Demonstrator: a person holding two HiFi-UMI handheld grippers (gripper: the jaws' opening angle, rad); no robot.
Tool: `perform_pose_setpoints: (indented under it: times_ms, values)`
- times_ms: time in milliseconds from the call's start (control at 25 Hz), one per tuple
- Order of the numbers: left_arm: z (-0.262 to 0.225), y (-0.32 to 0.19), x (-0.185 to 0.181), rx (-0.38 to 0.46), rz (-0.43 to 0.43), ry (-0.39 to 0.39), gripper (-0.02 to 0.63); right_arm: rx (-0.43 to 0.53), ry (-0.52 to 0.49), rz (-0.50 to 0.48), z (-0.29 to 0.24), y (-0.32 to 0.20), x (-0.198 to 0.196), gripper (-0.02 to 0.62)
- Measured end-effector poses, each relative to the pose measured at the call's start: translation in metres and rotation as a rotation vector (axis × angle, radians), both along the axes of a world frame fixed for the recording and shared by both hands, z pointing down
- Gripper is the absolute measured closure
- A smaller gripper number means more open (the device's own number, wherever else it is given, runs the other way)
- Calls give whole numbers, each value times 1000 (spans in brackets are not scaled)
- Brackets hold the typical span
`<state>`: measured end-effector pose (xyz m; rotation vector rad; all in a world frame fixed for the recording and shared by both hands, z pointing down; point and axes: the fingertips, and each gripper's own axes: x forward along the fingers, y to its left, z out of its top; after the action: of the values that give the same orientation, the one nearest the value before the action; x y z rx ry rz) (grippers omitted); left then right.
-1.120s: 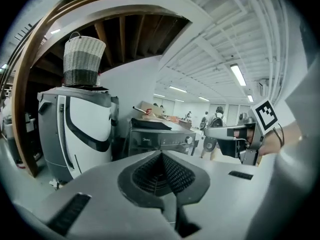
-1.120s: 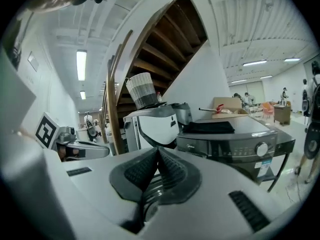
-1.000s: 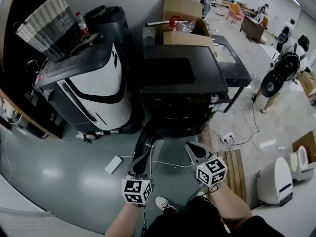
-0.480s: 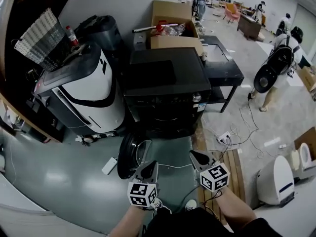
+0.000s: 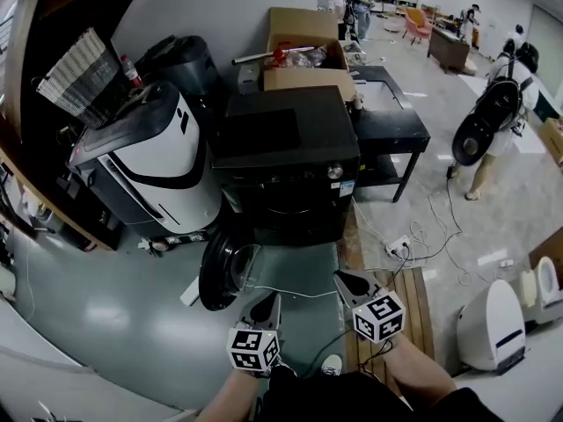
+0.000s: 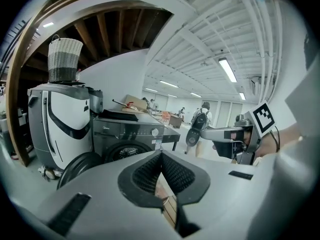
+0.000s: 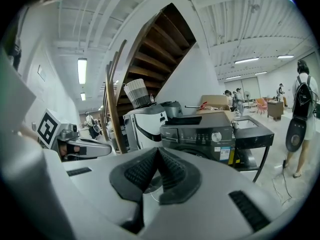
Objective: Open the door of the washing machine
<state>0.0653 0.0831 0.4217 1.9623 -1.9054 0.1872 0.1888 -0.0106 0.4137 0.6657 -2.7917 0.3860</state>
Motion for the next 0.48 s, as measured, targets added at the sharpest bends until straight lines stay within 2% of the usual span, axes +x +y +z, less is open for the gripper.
perform_pose_setpoints:
  times_ms: [200,480]
  values:
    - [3,10,20,-1,-16,-8,588,-12,-4,1,3,10,19,578]
    - [1,30,26,-1,-37,-18,588,-16,-14,-7,3,33,25,578]
